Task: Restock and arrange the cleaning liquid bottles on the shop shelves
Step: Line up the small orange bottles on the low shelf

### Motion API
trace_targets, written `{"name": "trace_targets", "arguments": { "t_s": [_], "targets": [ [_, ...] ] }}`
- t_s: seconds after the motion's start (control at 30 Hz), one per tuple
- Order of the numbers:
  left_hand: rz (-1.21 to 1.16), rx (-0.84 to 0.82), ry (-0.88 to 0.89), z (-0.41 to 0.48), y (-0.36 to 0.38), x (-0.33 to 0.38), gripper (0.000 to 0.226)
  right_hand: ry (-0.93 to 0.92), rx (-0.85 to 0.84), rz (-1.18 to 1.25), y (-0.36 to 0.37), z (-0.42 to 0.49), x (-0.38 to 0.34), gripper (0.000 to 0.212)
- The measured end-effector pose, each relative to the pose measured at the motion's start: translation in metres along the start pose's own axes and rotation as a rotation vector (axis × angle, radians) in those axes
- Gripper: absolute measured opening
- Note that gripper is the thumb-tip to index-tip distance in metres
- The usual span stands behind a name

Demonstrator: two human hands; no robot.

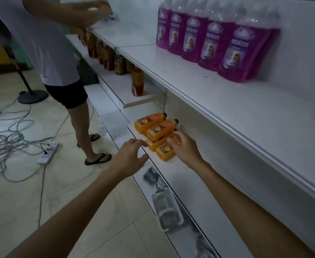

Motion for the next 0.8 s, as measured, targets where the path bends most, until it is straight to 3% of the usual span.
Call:
{"name": "trace_targets", "arguments": {
  "t_s": [0.23, 0.47, 0.57, 0.7, 0.8],
  "targets": [
    [-0.045, -0.080, -0.037, 0.073, 0.000, -0.073, 0.035, 0.174, -0.055, -0.031, 0.039, 0.065, 0.032, 0.034],
    [-0.138, -0.193, -0.089, 0.199, 0.000, -0.150, 0.033, 0.495, 0.061, 0.078, 0.099, 0.104, 0.076, 0.031],
    [-0.148, -0.283, -0.113, 0.257, -0.001, -0.183, 0.038, 0.712, 0.007, 0.108, 0.140, 0.113, 0.091, 0.049],
    [-0.143, -0.479, -0.119, 0.311, 0.014, -0.201, 0.050, 0.966, 0.063, 0.238, 0.174, 0.132, 0.113, 0.098],
    [-0.144, -0.621, -0.201, 0.335, 0.032, -0.215, 0.065, 1.093, 0.024, 0.229, 0.175, 0.139, 0.104, 0.103]
  ]
}}
Point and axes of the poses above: each hand's wrist, its own z-axis towards the middle knuckle, its own y-axis out of the palm, x = y × z, the point moved 5 cm from there along z, towards the middle knuckle, and after that the axes turned 14 degrees about -z, right-handed, at the moved point
